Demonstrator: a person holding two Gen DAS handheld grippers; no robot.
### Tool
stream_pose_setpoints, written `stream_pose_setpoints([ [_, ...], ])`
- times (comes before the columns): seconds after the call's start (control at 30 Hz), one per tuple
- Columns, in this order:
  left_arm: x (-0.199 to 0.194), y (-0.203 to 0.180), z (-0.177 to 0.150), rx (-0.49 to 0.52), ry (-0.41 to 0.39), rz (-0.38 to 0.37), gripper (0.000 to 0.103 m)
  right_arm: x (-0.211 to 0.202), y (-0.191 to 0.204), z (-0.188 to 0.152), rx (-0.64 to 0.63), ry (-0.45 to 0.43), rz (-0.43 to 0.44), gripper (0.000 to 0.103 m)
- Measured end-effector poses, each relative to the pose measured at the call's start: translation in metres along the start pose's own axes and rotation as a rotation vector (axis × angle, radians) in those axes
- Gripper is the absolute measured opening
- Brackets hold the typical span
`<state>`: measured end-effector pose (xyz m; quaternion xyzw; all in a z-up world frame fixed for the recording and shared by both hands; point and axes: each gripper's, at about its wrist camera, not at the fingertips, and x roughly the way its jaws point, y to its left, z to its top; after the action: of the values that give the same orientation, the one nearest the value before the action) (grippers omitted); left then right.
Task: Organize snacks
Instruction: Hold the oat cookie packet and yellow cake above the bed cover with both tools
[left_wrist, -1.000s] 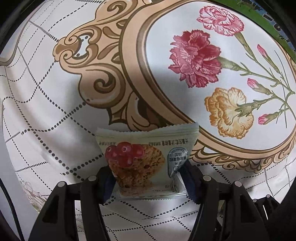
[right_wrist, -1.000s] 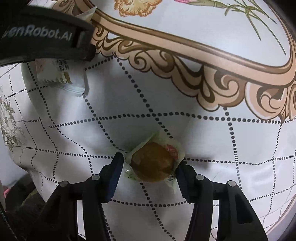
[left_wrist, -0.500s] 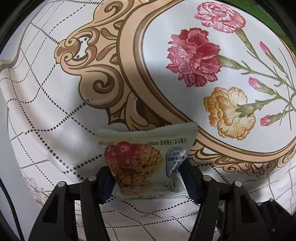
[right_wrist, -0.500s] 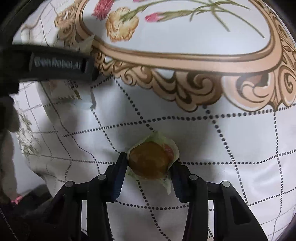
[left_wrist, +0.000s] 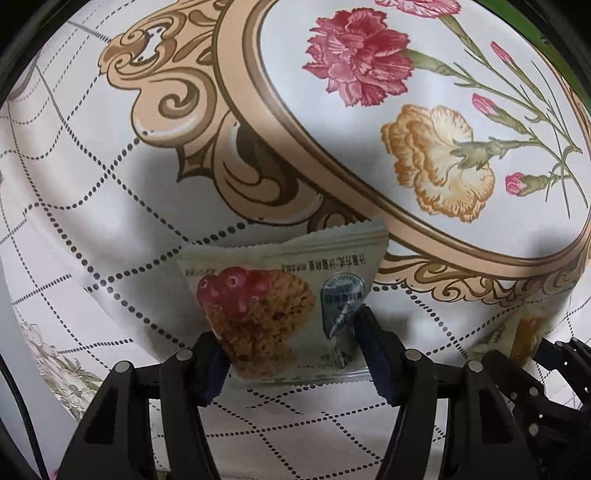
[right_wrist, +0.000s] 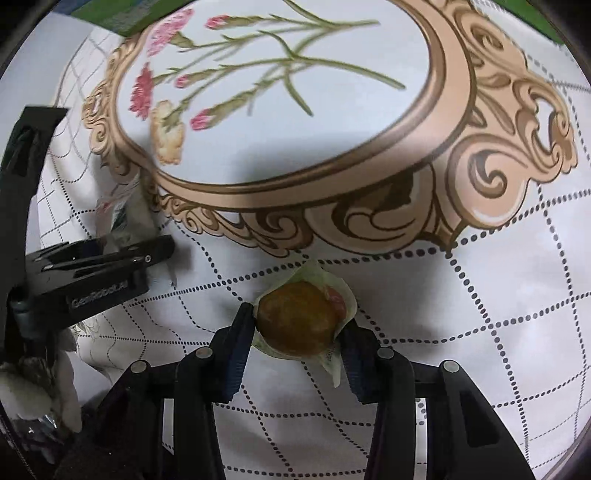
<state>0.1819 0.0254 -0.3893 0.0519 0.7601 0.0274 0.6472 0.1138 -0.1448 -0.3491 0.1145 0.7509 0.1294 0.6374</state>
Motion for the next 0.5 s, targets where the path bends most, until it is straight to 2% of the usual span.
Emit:
stream_pose_setpoints([
  [0.23,0.005,-0.001,0.007,0.032,0.011,-0.055,0.067,0.005,-0.007,0.011,0.078,0.012,-0.029,0.050],
  [0.33,0.004,0.002,0.003,0.045,0.015,-0.116,0.074,0.009,-0.010,0.007,0.111,0.019,-0.044,0.051],
  [0.5,0.009,0.013,0.002,0.048,-0.001,-0.162,0.074,0.007,-0.008,0.011,0.148,0.020,-0.074,0.052],
])
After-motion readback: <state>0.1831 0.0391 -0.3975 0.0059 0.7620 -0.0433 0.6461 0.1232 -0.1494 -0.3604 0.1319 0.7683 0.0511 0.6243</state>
